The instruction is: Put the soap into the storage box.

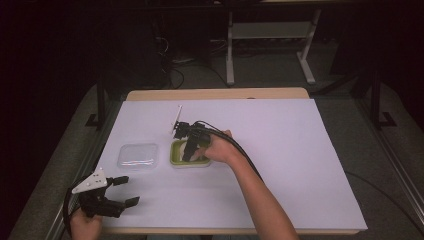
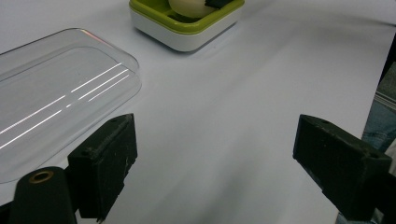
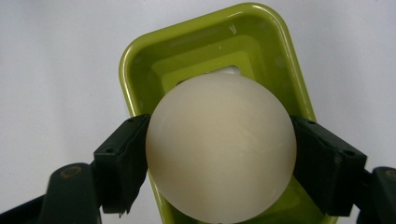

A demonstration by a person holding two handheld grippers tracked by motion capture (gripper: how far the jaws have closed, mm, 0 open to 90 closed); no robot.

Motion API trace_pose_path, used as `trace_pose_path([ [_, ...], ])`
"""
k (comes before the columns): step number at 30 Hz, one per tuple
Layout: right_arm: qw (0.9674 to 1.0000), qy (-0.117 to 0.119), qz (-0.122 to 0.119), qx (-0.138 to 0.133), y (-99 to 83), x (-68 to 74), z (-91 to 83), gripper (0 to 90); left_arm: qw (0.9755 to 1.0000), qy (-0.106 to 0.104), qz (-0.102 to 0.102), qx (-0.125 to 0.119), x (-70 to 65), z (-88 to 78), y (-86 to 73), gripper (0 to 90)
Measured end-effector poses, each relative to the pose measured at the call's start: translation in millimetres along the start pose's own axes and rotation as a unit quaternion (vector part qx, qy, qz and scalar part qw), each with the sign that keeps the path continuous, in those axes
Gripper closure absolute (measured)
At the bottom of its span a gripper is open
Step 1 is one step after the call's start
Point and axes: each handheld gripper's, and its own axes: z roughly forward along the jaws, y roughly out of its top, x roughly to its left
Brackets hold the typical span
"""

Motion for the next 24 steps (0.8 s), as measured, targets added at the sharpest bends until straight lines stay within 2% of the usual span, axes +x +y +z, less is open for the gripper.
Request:
trace_pose_path([
  [2, 1.0, -0.005, -0.001, 0.0, -0.1, 0.4, -0.3, 23.6, 1.0, -0.001, 0.002, 0.0, 0.0, 0.2, 0.1, 12.9],
  [3, 0.9999, -0.004, -0.001, -0.015, -0.5, -0.3, -4.2, 27.1, 1.0, -0.001, 0.001, 0.0, -0.1, 0.5, 0.0, 12.9],
  [4, 0.9999, -0.004, -0.001, -0.015, -0.5, -0.3, -4.2, 27.1, 1.0, -0.001, 0.0, 0.0, -0.1, 0.6, -0.1, 12.9],
  [7, 0.9993, 0.001, 0.004, -0.037, -1.1, -0.6, -13.7, 28.2, 1.0, -0.001, -0.001, 0.002, -0.4, 0.7, 0.1, 12.9],
  [24, 0.9987, -0.004, 0.016, -0.049, -12.3, -3.9, -26.9, 26.1, 1.0, 0.001, -0.004, 0.003, -0.6, 1.4, 0.3, 12.9],
])
